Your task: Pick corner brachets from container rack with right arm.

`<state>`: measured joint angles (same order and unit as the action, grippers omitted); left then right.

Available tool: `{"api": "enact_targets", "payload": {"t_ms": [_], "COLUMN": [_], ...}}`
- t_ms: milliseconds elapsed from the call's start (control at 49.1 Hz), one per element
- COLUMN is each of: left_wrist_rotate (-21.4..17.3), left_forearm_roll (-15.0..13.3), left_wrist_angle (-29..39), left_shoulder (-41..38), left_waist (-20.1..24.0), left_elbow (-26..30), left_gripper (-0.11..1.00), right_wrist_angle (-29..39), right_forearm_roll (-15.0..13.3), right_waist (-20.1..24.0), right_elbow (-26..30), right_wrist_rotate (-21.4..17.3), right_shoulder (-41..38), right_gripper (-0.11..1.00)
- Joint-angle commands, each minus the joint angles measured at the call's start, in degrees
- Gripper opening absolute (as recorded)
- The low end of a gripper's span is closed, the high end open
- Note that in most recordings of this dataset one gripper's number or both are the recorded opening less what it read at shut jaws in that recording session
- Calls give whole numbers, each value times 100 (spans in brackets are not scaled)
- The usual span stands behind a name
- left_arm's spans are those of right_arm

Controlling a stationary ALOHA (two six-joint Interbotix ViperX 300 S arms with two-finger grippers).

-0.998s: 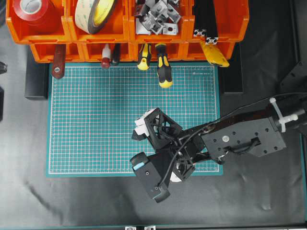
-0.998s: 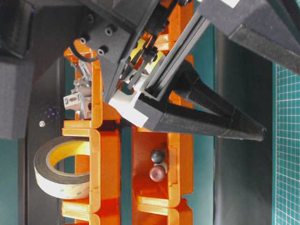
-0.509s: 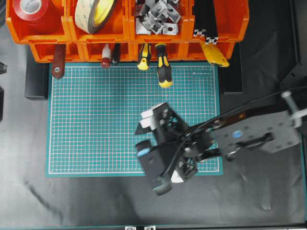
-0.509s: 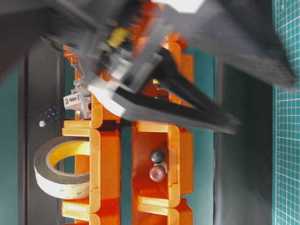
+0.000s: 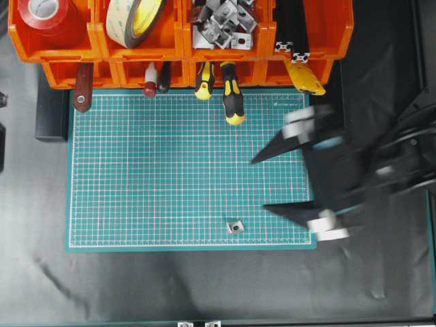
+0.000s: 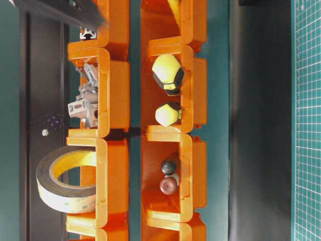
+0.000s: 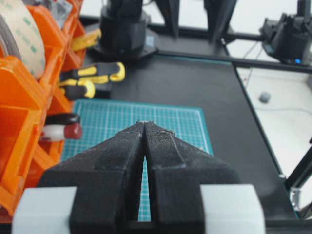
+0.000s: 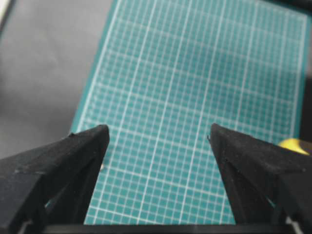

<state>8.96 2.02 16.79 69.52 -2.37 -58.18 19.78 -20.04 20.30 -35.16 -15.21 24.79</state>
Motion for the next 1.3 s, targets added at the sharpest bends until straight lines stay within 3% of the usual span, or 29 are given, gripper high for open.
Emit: {"api": "enact_targets", "payload": {"t_ms": [0,285,570,957,1283], "left_wrist_rotate": [-18,-325,-396,-404,-396], "left_forearm_roll": [18,18,26,18,18], "left_wrist_angle": [-9,352,527,536,536], "left_shoulder": [0,272,316,545,571], "left_waist": [-9,-9,-9,-9,-9], "left_elbow": [141,141,167,132,114], "left_gripper": [0,0,0,0,0], "right_wrist_angle": [-334,-483,-369,343,659], "right_forearm_roll": [0,9,35,53,44], "right_waist": [9,18,18,9,-18], "right_elbow": [-264,-1072,-1652,-1986,-2021], "right_wrist_rotate": [-9,-26,-70,-88,-88], "right_shoulder": [615,2531,3806,4746,4957], "right_gripper": [79,73,68,67,67]}}
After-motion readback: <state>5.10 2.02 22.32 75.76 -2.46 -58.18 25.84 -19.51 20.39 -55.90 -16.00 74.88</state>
